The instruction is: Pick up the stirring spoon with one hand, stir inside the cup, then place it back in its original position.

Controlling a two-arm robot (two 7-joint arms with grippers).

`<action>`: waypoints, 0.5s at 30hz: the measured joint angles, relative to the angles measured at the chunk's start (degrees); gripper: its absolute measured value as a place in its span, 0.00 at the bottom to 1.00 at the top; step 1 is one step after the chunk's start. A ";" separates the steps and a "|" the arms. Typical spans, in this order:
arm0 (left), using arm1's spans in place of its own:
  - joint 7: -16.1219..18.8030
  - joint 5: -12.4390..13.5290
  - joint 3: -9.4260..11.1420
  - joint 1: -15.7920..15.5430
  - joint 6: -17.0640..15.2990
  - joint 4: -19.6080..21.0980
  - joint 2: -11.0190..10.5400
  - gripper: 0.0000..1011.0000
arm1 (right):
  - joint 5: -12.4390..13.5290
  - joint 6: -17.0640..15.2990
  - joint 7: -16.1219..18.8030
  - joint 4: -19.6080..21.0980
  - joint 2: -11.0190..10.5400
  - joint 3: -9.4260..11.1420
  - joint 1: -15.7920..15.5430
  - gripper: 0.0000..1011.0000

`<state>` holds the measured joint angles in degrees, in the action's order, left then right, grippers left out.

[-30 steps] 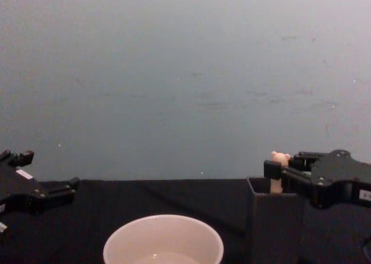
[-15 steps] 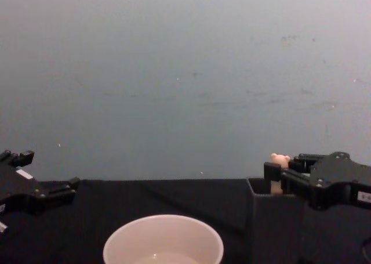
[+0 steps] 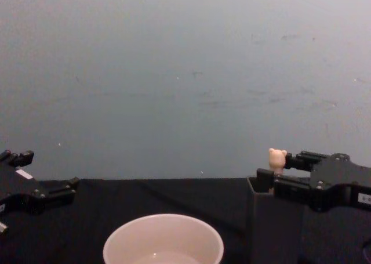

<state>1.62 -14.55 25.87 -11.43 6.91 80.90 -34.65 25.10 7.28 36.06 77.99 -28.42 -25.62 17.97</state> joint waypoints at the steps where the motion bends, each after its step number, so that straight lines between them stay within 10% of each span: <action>1: 0.00 0.00 0.00 0.00 0.00 0.00 0.00 0.99 | 0.01 0.01 0.00 0.01 0.00 0.00 0.00 0.63; 15: 0.00 0.00 0.00 0.00 0.00 0.00 0.00 0.99 | 0.11 0.11 0.06 0.10 -0.01 0.05 0.00 0.99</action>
<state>1.62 -14.55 25.86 -11.43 6.91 80.90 -34.65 25.20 7.39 36.12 78.08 -28.43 -25.57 17.97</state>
